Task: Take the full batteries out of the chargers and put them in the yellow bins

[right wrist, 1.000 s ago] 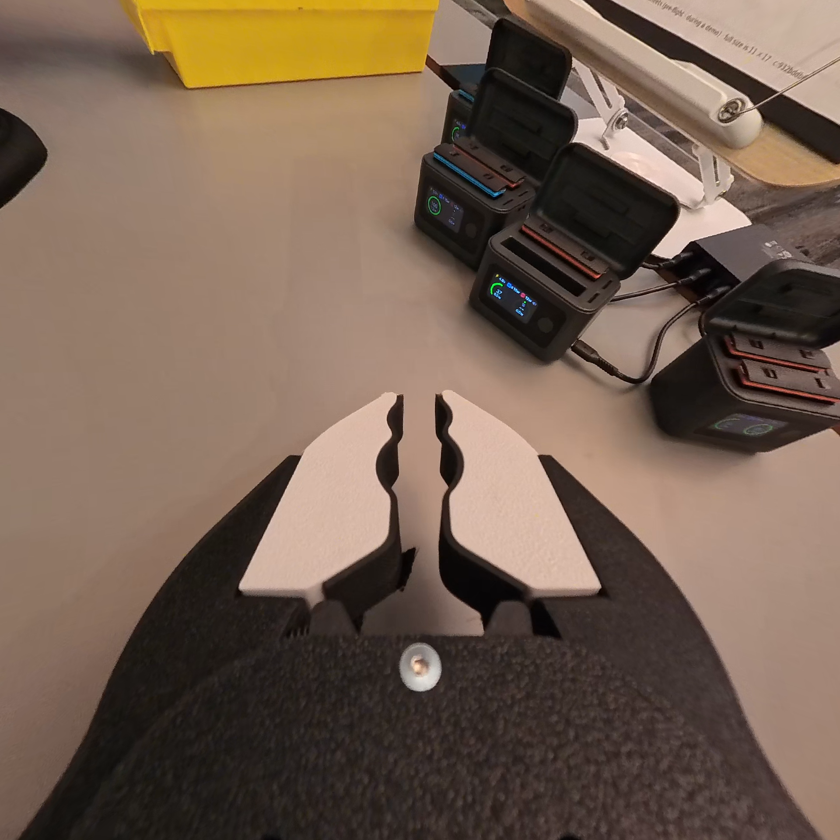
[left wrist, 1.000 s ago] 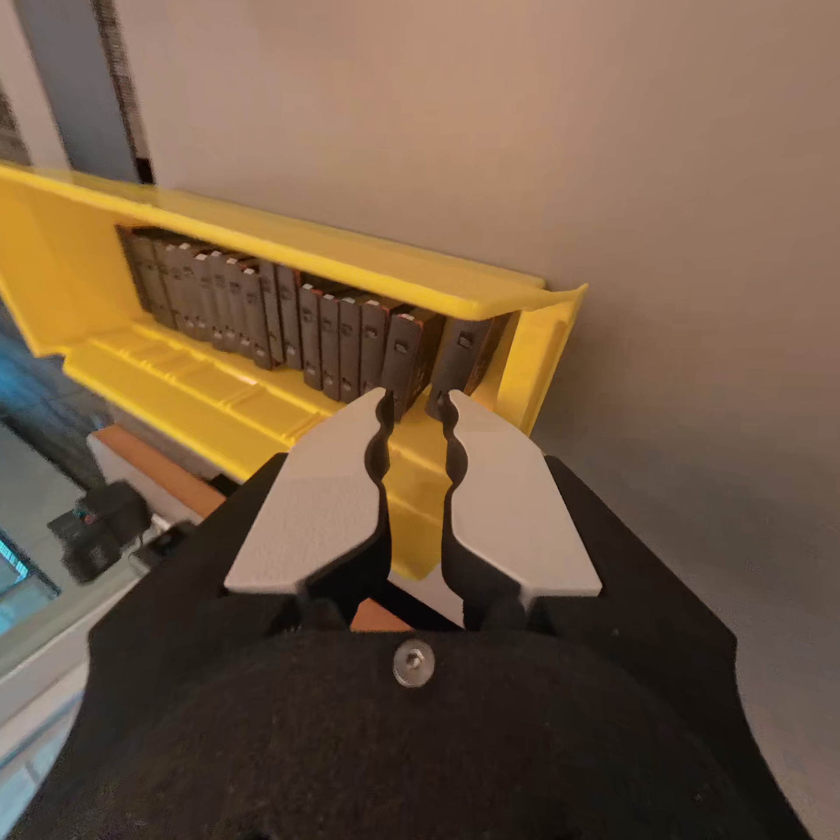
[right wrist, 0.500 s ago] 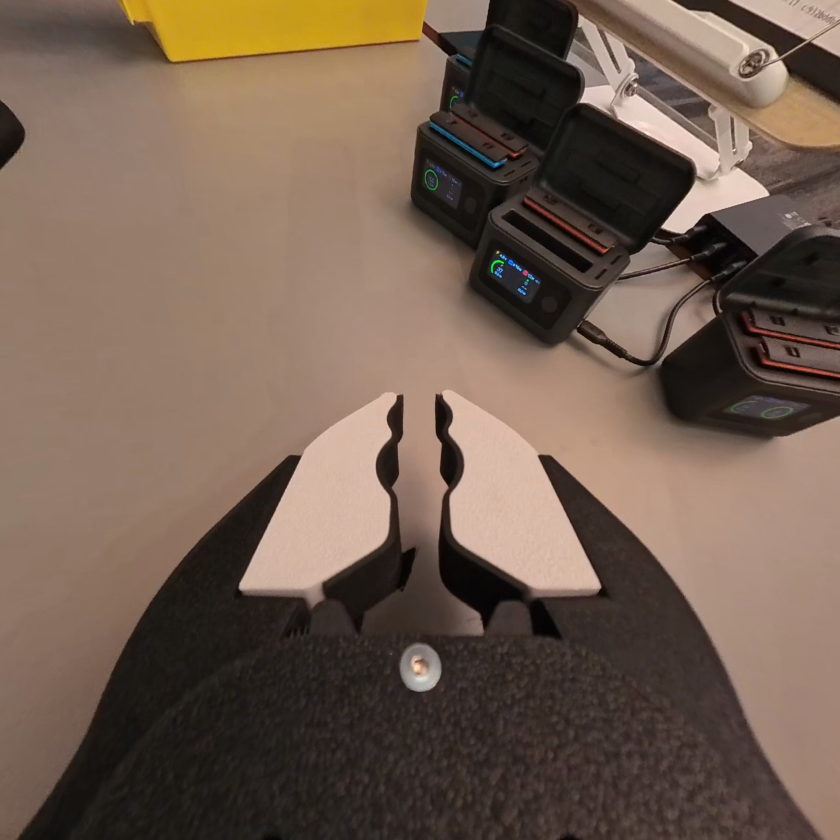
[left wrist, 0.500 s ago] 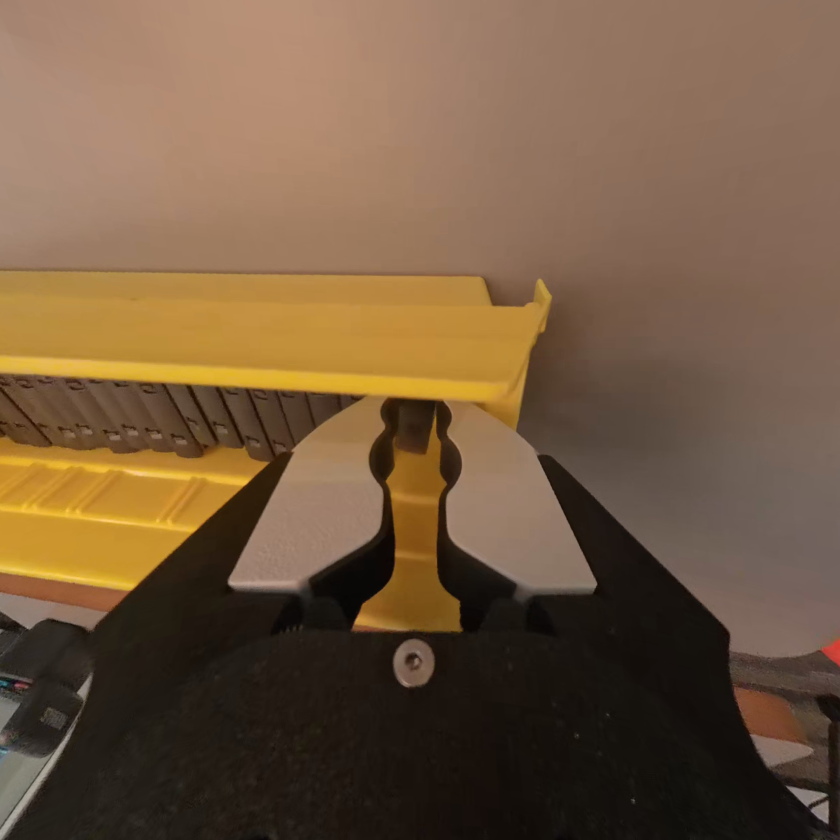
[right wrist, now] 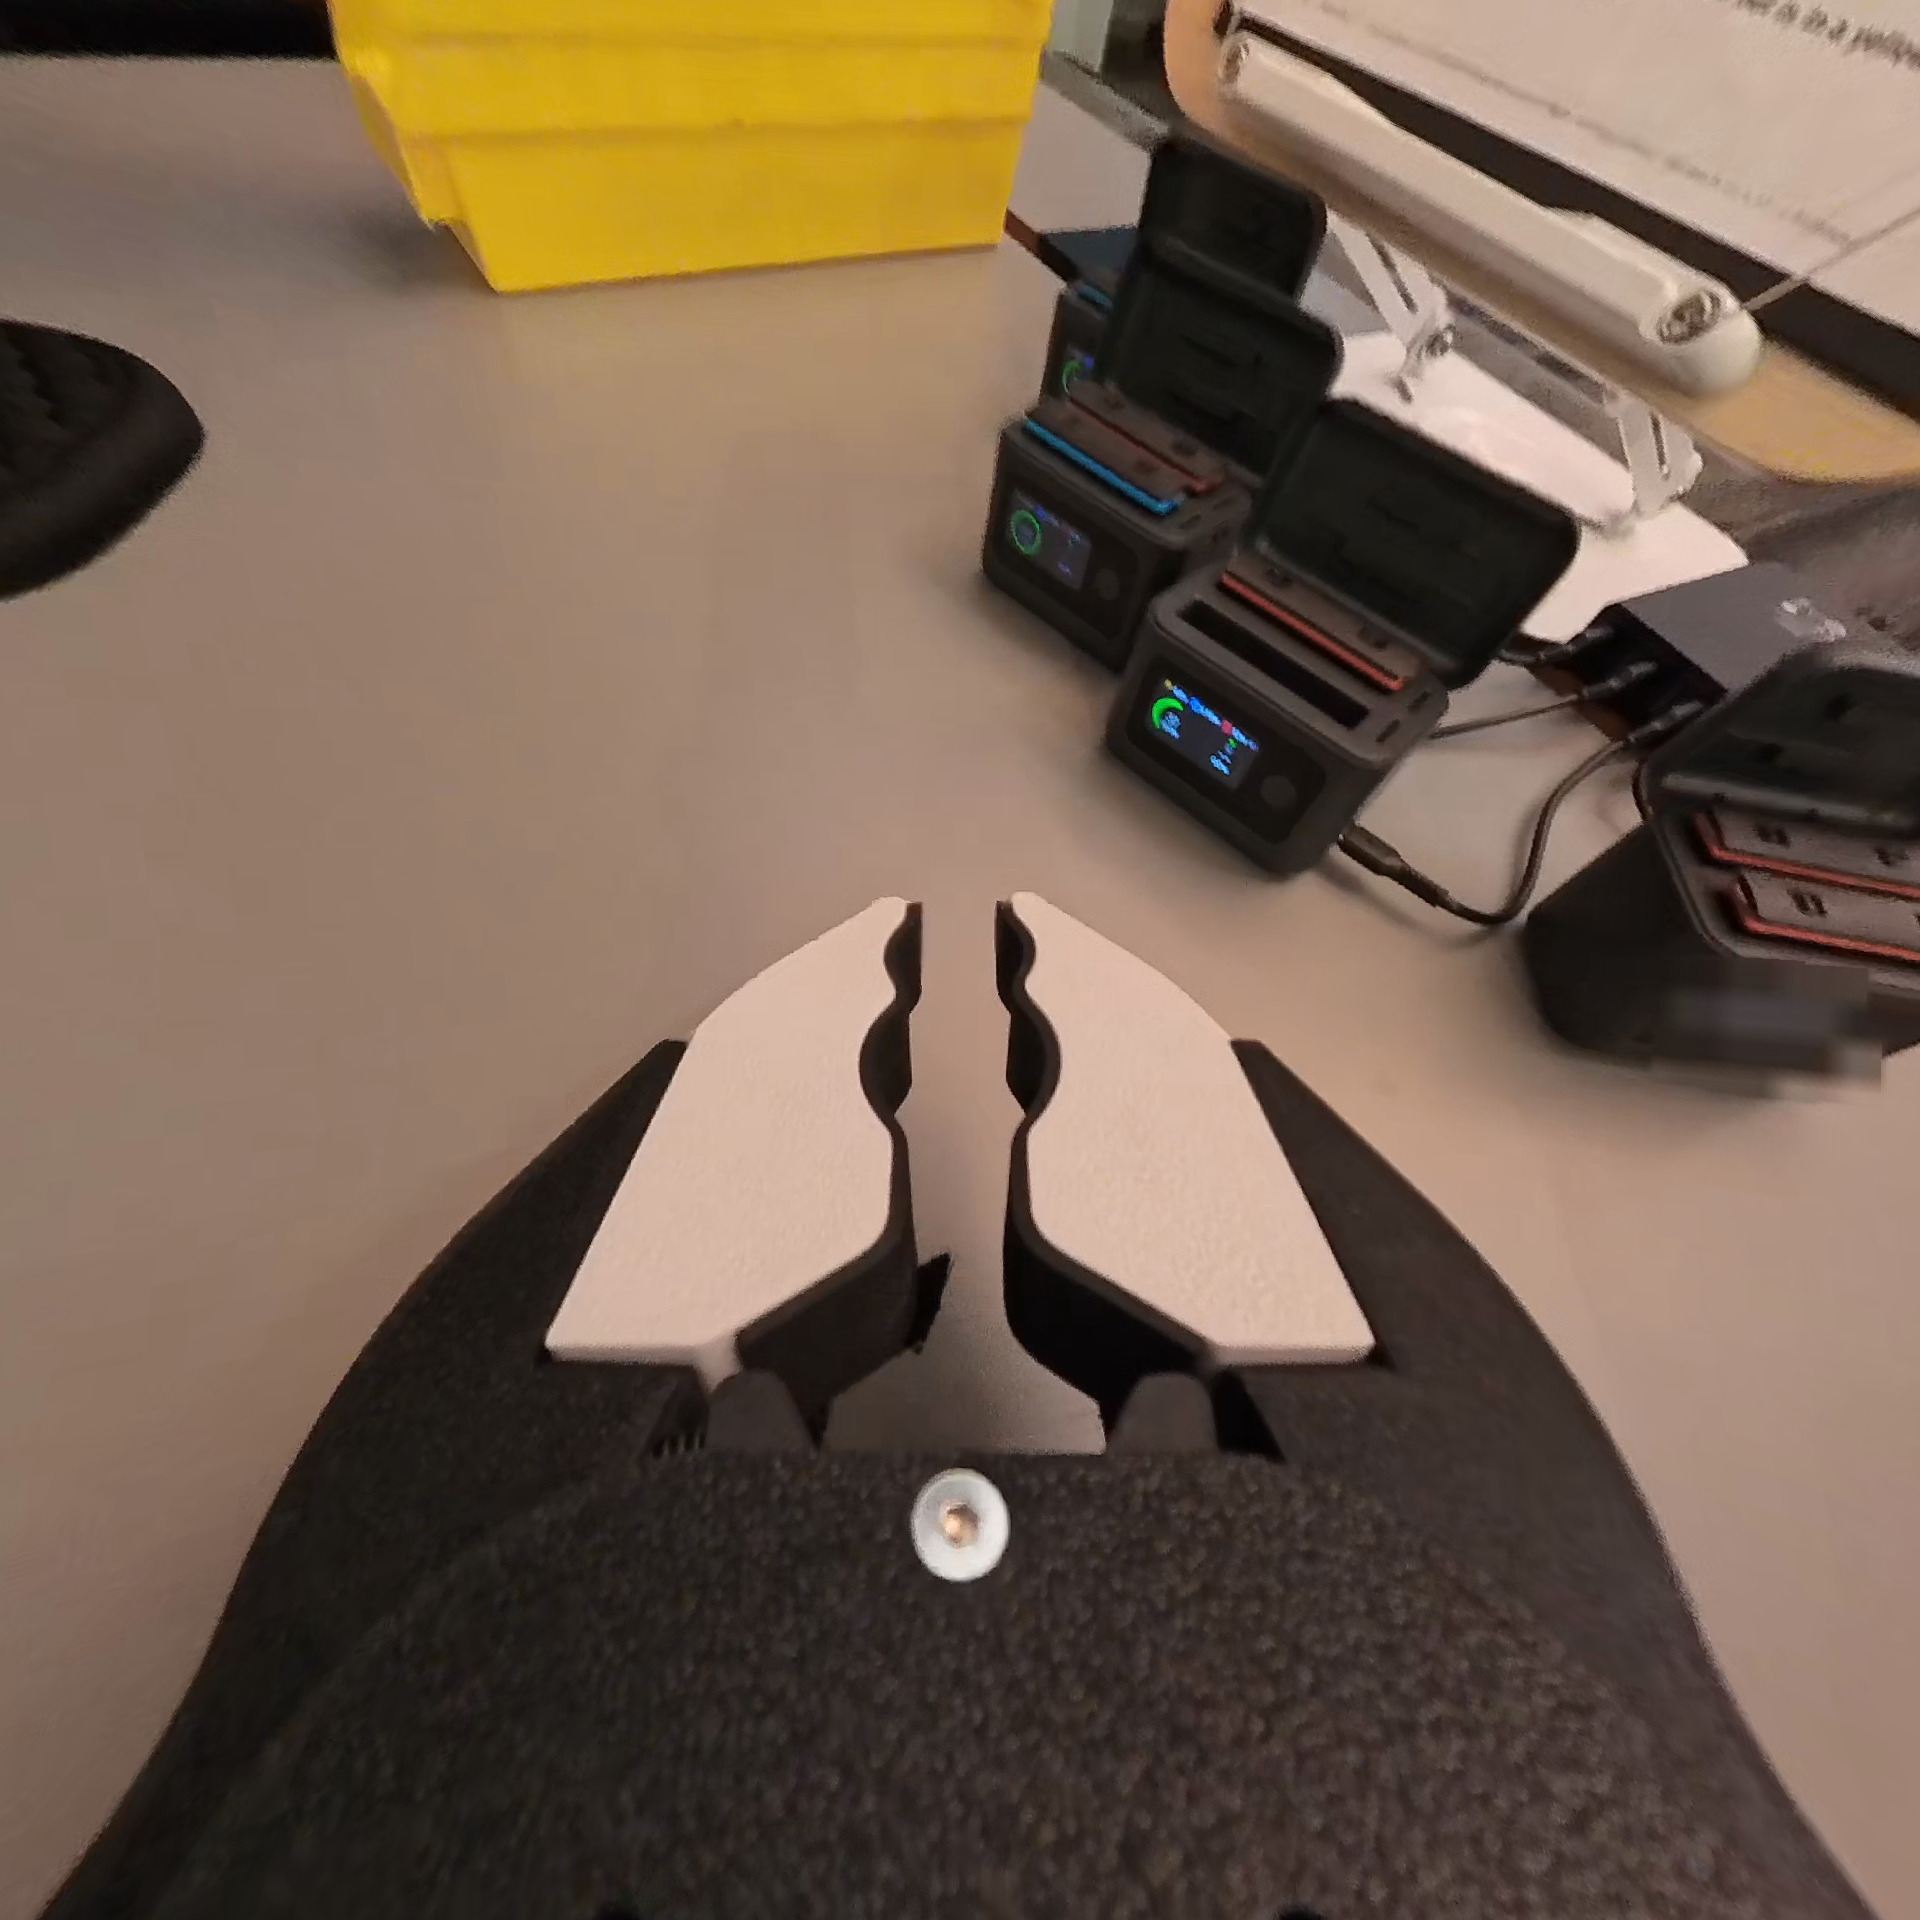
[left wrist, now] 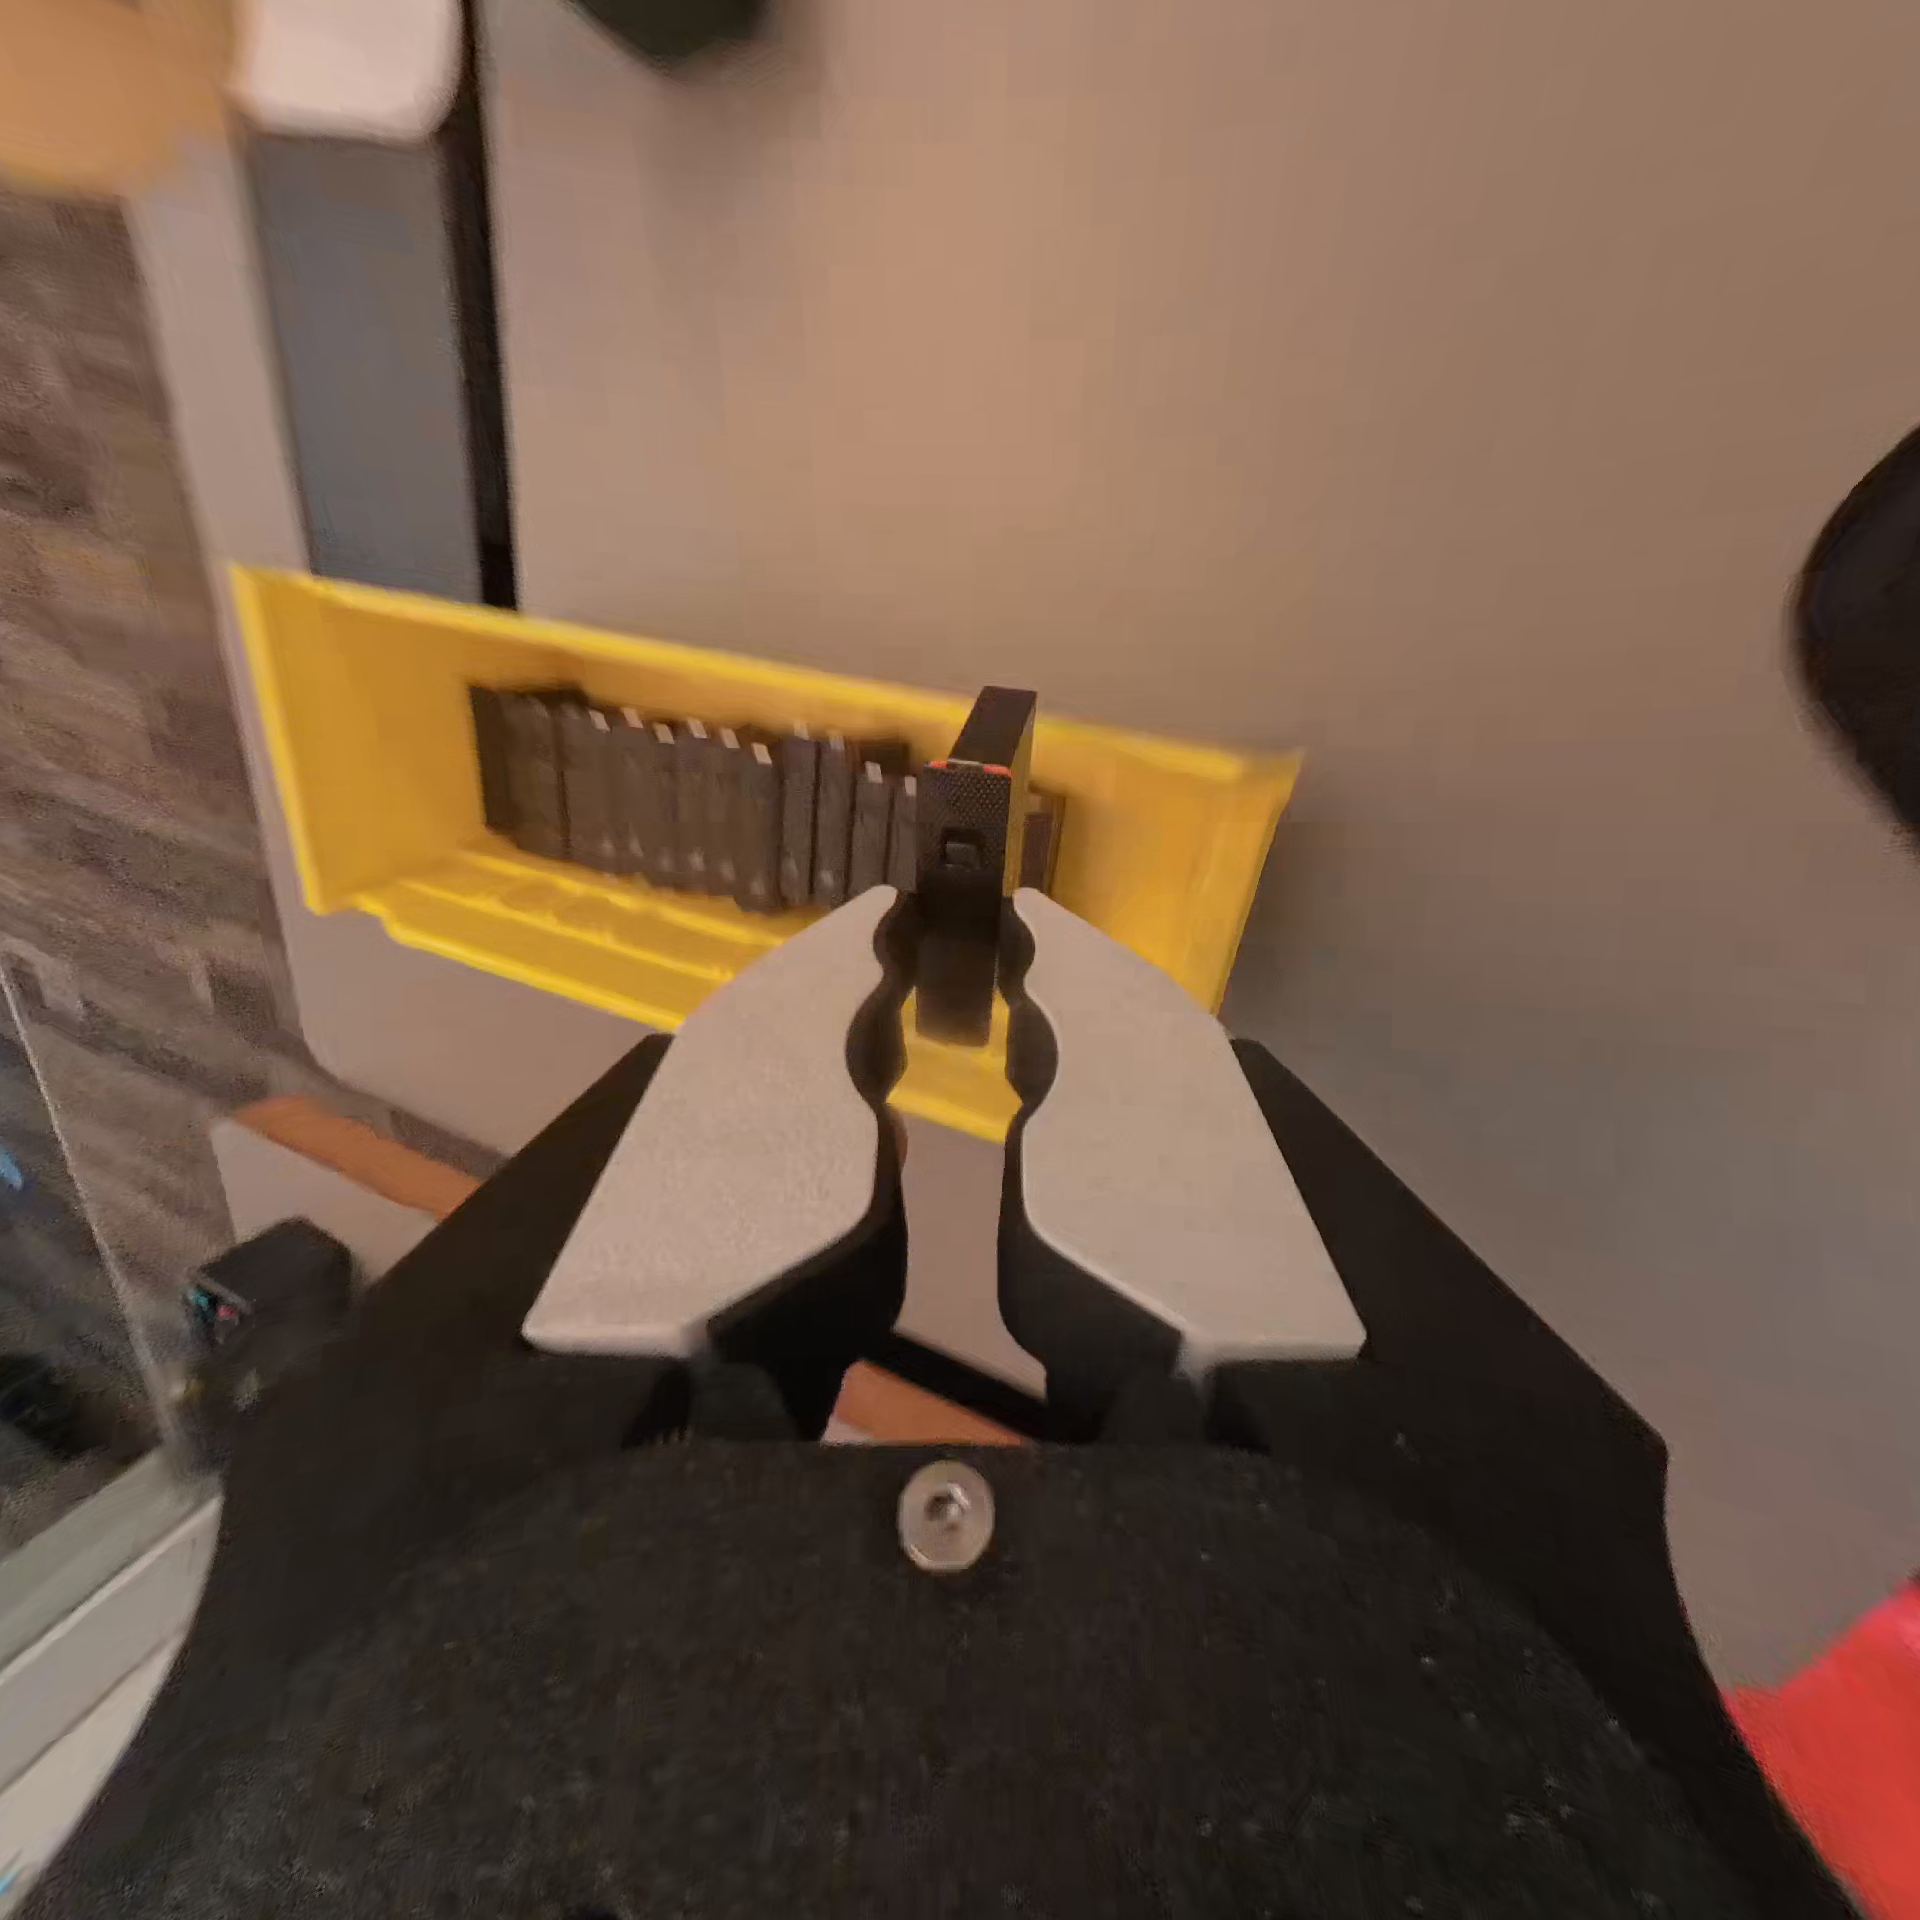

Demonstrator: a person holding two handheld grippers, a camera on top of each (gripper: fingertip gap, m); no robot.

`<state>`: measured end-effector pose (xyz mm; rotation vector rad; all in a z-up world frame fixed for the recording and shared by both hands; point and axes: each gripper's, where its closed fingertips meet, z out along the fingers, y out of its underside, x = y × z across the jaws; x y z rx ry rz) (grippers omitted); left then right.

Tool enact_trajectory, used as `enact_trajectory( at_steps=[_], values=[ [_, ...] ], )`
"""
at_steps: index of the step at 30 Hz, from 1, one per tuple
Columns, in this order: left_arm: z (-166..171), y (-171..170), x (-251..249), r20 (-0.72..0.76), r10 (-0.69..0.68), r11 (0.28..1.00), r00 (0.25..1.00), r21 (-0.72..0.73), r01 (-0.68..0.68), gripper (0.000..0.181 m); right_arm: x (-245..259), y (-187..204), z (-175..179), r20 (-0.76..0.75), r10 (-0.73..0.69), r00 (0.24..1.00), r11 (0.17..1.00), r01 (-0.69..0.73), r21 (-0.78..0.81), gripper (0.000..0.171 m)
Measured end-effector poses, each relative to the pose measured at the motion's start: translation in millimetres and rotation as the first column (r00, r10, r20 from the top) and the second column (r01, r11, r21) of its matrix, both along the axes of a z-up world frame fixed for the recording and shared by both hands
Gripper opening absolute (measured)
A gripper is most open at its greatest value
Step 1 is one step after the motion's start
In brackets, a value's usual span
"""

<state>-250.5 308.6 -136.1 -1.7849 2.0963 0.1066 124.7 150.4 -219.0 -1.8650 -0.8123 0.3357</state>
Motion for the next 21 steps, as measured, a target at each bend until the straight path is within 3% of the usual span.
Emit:
enact_trajectory(
  at_steps=[5, 10, 15, 21],
  values=[
    [44.1, -53.2, 81.9, 0.384, -0.113, 0.986, 0.916, -0.068, 0.151, 0.015, -28.0, -10.9, 29.5, -0.111, 0.083, 0.99, 0.994, -0.074, 0.083, 0.015],
    [42.0, -121.7, 161.0, 0.608, -0.239, 0.923, 0.757, -0.099, 0.372, 0.015, -60.3, -29.1, 65.1, -0.185, 0.178, 0.966, 0.97, -0.141, 0.198, 0.024],
    [18.7, -167.8, 220.7, 0.711, -0.302, 0.849, 0.636, -0.102, 0.518, 0.015, -82.5, -48.3, 92.3, -0.194, 0.252, 0.948, 0.938, -0.19, 0.289, 0.034],
    [-4.2, -190.2, 268.4, 0.768, -0.29, 0.797, 0.571, -0.137, 0.588, 0.015, -88.8, -53.6, 89.7, -0.145, 0.264, 0.953, 0.936, -0.218, 0.276, 0.035]
  ],
)
